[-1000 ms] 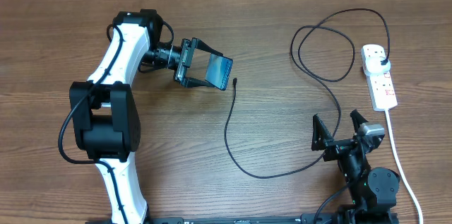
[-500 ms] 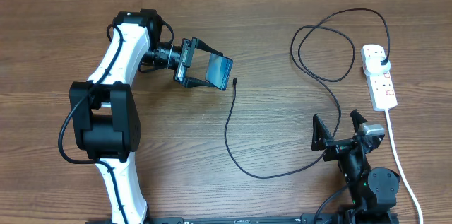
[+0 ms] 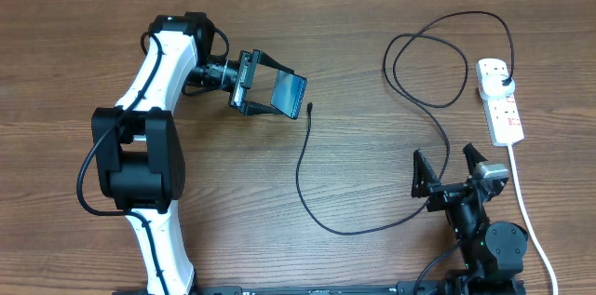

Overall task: Plug charger to phone and switch on socket
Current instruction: 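Carry the phone with the left gripper toward the table center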

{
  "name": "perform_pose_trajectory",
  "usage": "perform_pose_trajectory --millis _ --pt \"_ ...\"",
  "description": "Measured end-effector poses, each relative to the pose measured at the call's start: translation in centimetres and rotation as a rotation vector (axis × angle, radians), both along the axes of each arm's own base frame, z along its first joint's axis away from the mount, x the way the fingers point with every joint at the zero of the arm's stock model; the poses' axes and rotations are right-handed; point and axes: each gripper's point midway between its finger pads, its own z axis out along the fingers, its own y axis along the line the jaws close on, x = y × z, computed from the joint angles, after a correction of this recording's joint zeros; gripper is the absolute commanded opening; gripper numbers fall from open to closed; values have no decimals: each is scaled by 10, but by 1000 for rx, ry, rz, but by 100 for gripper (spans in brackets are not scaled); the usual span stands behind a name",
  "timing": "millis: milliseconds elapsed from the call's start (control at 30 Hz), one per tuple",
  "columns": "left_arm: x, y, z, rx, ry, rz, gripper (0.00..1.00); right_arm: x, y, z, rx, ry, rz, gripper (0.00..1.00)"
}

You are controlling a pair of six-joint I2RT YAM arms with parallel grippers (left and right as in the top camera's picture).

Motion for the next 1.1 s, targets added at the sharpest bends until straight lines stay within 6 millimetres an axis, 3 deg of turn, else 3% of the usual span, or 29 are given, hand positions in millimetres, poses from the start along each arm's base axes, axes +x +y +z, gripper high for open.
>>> perform_pose_trajectory --millis 1100 --pt "-2 -4 -4 20 -26 -24 68 -2 8 1 12 0 46 100"
